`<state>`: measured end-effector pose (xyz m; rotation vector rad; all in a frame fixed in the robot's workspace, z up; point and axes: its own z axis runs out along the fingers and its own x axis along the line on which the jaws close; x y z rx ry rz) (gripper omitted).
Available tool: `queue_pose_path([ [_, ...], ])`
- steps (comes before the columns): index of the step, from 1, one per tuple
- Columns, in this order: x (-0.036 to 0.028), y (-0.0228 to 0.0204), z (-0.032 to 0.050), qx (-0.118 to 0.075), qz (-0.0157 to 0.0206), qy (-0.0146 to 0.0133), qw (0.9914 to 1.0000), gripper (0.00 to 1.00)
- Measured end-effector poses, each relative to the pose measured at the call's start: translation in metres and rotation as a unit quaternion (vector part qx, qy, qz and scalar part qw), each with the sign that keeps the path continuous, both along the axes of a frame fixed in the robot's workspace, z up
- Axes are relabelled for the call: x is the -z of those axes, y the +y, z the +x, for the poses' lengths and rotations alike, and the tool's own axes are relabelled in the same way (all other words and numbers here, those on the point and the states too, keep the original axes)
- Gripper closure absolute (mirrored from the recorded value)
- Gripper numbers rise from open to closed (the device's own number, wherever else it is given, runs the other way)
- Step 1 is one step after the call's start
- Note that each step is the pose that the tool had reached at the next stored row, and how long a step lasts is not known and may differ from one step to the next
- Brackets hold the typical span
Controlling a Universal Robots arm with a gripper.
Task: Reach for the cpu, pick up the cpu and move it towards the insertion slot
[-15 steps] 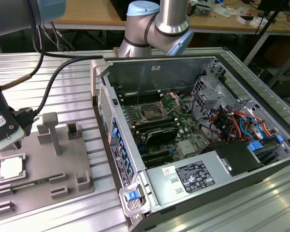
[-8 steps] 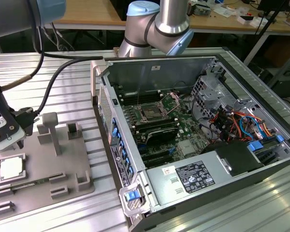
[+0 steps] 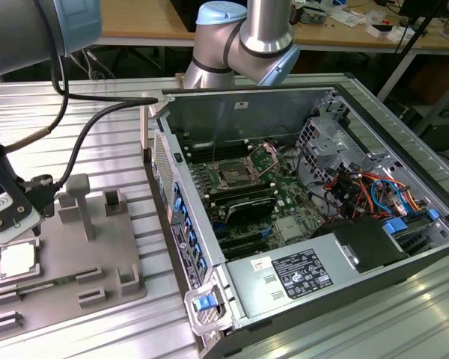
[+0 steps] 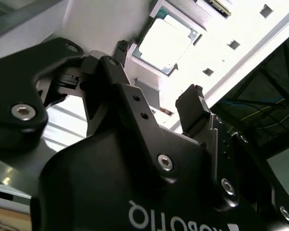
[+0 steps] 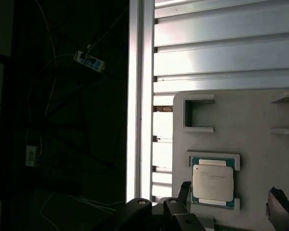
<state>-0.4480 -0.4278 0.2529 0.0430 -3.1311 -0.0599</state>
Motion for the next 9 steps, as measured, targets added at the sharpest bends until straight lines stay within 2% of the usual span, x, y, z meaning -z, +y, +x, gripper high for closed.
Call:
queue_pose_path([
  [2,0.0061,-0.0022,-0.0011,-0.002,0.0000,-0.0001,1.00000,0.32],
  [6,0.0167,-0.0063,-0.0029,-0.020,0.0004,0.0022,0.99981,0.32],
  [9,0.0259,-0.0066,-0.0073,-0.028,0.0017,0.0021,0.99962,0.32],
])
